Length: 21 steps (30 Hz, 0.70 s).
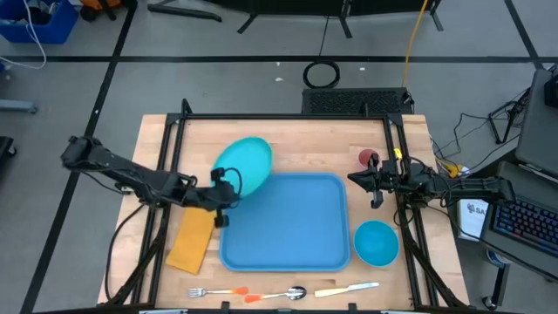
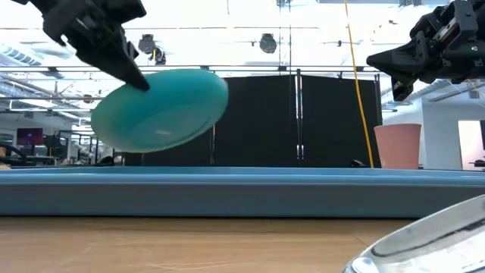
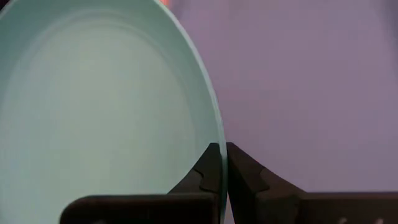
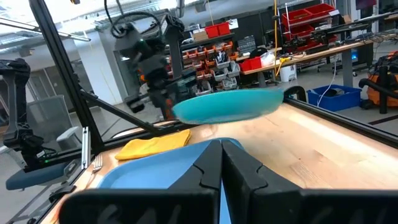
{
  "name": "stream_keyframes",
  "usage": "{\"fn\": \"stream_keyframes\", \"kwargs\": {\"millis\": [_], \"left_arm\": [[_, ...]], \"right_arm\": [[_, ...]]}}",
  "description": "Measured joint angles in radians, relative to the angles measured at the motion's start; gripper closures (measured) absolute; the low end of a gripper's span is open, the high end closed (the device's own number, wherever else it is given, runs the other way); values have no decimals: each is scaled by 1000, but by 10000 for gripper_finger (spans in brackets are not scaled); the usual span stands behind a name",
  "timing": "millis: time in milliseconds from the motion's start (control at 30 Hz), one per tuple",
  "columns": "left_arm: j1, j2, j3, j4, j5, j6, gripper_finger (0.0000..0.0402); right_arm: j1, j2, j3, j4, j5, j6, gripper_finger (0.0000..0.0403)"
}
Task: Set up tray
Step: Put the blue plate on the blue tray
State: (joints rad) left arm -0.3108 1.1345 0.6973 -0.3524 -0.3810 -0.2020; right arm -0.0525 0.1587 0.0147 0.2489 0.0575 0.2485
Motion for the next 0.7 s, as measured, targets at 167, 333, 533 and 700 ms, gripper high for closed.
{"fn": "stream_keyframes", "kwargs": {"millis": [167,333,533,700], "left_arm": [[-49,73,13,129,51,26,394],[-81,175,45,162,52,39,394],[-111,305,134,165,70,69,394],[-131,407,232,158,105,125,394]], "right_arm": [[0,2,0,-5,30,0,403],[0,13,0,-9,28,0,403],[0,33,0,-6,29,0,403],[0,44,0,-3,51,0,403]]}}
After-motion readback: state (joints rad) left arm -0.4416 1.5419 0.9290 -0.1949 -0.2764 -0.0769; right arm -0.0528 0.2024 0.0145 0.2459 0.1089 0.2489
